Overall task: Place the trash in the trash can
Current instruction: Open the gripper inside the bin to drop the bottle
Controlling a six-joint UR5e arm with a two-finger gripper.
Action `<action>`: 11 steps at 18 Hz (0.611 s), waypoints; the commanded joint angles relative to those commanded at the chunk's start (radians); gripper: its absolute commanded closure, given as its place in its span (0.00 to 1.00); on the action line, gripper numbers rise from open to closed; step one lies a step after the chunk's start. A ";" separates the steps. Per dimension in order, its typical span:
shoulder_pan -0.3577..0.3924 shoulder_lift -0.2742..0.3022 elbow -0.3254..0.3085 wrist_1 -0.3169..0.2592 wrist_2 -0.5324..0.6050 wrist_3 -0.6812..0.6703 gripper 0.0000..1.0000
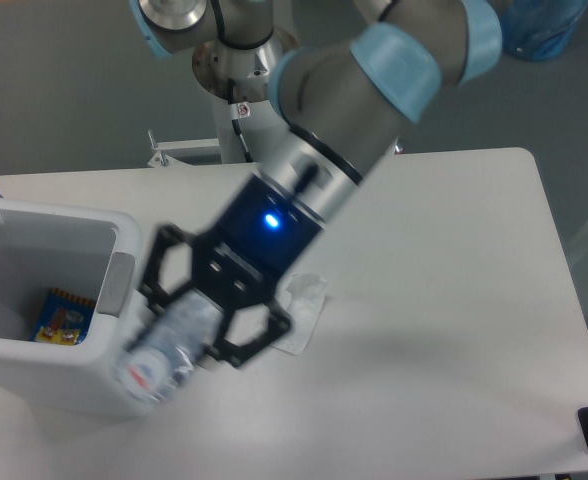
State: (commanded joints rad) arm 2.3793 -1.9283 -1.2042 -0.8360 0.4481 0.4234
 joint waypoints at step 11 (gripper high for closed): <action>-0.152 0.008 -0.020 0.003 -0.016 0.002 0.76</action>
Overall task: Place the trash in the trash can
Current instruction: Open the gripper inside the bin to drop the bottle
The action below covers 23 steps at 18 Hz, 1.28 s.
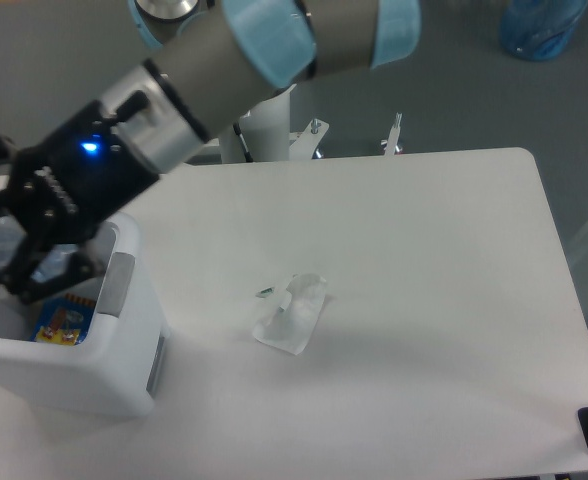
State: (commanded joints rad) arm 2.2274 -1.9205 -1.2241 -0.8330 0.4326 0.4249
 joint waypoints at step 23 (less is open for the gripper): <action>-0.014 -0.023 -0.184 0.002 0.011 0.232 0.22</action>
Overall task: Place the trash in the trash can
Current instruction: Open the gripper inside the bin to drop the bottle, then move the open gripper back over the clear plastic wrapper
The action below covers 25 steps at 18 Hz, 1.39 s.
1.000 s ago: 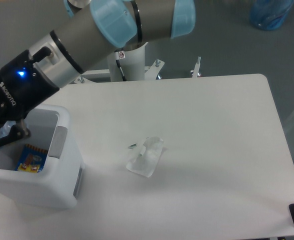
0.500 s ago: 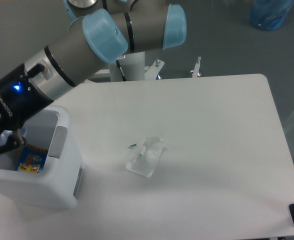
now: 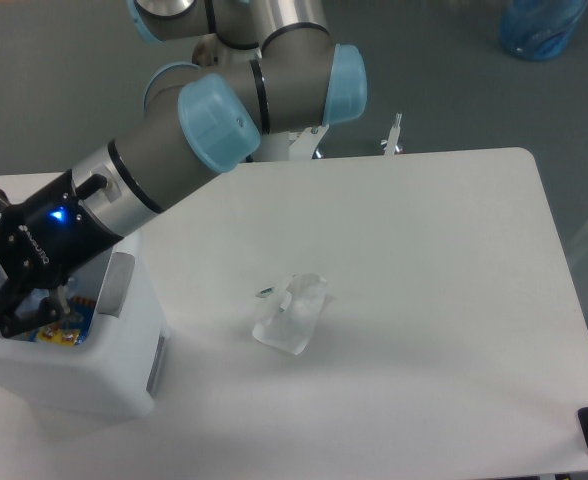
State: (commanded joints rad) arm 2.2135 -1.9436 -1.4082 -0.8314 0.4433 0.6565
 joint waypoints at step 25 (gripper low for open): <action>0.371 -0.061 -0.101 0.012 0.113 0.191 0.00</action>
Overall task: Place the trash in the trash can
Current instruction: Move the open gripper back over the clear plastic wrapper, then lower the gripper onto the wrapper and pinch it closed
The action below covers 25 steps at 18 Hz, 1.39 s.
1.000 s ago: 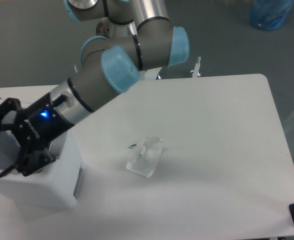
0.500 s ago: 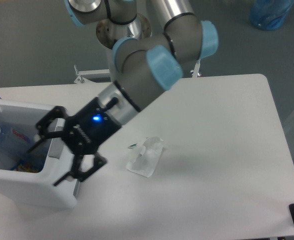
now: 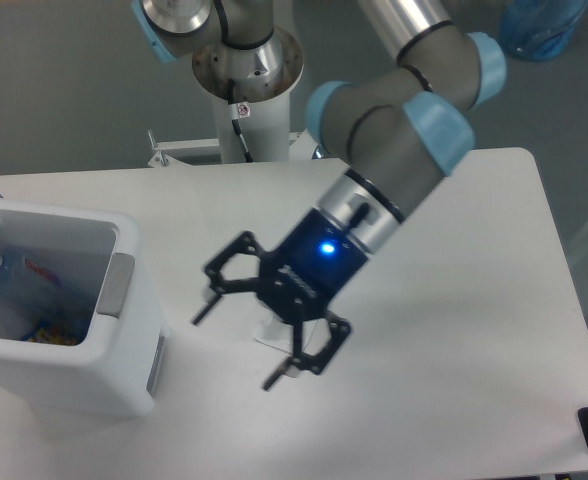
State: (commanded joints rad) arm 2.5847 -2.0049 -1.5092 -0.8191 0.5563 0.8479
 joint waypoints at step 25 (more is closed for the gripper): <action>-0.078 0.049 -0.313 -0.063 0.669 0.353 0.00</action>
State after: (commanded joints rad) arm 2.5066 -1.9558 -1.8224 -0.8819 1.2256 1.2011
